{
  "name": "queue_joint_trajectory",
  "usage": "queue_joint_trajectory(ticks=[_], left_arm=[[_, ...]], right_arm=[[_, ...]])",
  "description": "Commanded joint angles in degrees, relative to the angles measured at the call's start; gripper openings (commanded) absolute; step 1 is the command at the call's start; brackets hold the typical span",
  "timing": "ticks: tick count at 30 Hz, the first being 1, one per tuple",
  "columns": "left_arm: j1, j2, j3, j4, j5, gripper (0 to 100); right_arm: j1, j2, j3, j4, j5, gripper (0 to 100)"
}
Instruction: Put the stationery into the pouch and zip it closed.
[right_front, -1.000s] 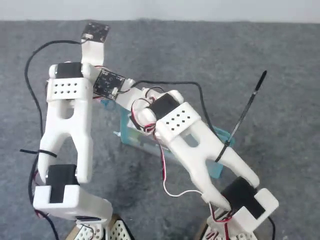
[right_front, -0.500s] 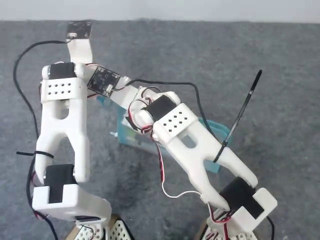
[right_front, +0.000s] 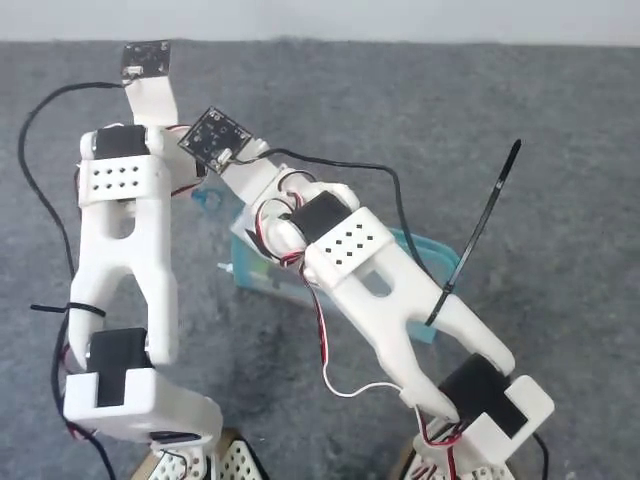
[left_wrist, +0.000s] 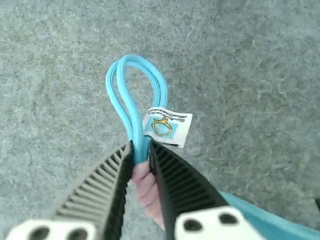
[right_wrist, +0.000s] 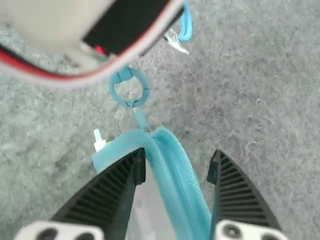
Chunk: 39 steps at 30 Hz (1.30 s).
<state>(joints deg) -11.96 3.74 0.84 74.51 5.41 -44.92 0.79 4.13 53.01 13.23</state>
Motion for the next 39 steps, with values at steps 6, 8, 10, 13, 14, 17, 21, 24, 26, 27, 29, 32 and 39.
queue_joint_trajectory(ticks=[6, 8, 10, 13, 14, 17, 21, 24, 26, 27, 29, 32, 39], left_arm=[[-1.1, -1.7, -2.2, -1.4, 0.7, 1], [-1.1, -1.7, -2.2, -1.4, 0.7, 1], [-1.1, -1.4, -2.2, -1.4, 0.7, 1], [-1.3, -1.2, -1.9, -1.4, 0.6, 1], [-1.5, -1.2, -1.9, -1.4, 0.5, 1], [-2.0, -1.2, -2.0, -1.7, 0.5, 1], [-2.2, -1.2, -1.9, -1.6, -0.7, 1], [-2.2, -1.2, -1.9, -1.5, -0.7, 1], [-2.2, -1.2, -1.9, -1.5, -0.7, 1], [-2.1, -1.2, -1.9, -1.4, -0.8, 1], [-2.1, -1.2, -1.9, -1.4, -1.0, 1], [-2.1, -1.2, -1.8, -1.4, -1.1, 1], [-1.8, -1.1, -1.0, -1.4, -2.1, 1]], right_arm=[[-0.3, -0.1, -2.6, -1.8, -0.7, 19.8], [-0.3, 0.1, -2.6, -2.0, -0.8, 19.8], [-0.3, 1.0, -2.7, -2.5, -0.7, 19.8], [-0.3, 2.2, -2.9, -2.6, -0.9, 19.8], [-0.3, 2.2, -2.9, -2.7, -0.9, 19.8], [-0.3, 2.5, -2.9, -4.2, -0.7, 19.8], [-0.3, 2.9, -2.5, -5.5, -0.6, 19.8], [0.1, 4.3, -2.6, -5.5, -1.1, 19.8], [0.3, 5.4, -2.9, -5.5, -1.1, 19.8], [0.4, 5.9, -2.9, -5.5, -1.1, 19.8], [0.6, 6.7, -2.9, -5.6, -1.1, 19.8], [0.6, 7.5, -2.9, -6.7, -1.1, 19.5], [0.6, 7.8, -2.5, -6.3, -1.1, 8.4]])
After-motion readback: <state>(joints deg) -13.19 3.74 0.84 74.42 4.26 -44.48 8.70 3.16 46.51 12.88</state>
